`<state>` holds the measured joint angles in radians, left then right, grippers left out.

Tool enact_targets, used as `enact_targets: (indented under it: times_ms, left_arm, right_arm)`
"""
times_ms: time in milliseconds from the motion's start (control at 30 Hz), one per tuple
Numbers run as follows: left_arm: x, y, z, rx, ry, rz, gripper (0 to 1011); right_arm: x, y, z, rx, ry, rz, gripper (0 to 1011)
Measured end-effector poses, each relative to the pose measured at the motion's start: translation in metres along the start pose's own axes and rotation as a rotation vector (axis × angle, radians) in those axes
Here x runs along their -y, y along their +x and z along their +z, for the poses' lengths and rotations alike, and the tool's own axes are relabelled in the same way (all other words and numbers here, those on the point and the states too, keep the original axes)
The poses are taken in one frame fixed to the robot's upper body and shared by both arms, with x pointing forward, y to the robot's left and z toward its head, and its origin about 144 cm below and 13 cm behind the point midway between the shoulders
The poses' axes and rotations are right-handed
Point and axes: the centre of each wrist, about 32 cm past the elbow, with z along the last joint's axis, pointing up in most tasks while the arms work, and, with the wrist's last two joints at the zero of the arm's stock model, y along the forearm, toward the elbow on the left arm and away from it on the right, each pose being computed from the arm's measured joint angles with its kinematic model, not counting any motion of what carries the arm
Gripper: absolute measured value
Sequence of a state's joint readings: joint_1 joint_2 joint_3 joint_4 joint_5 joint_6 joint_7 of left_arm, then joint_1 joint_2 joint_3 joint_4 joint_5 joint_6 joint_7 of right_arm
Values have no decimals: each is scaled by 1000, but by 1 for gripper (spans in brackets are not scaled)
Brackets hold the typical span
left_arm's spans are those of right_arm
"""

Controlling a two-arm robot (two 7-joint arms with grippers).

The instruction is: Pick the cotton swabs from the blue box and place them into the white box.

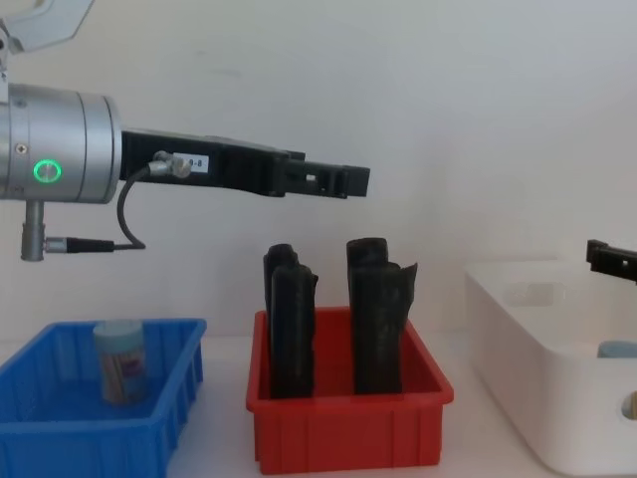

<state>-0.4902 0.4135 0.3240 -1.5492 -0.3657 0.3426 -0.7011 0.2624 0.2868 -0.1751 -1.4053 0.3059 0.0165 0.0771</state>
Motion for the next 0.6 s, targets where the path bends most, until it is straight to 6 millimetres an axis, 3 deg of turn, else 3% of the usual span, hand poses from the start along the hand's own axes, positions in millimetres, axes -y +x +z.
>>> enact_targets:
  times_ms: [600]
  left_arm:
    - [9,-30,-30,54,-17,180,1004]
  right_arm:
    - [48,-33,4,19,19,93,1002]
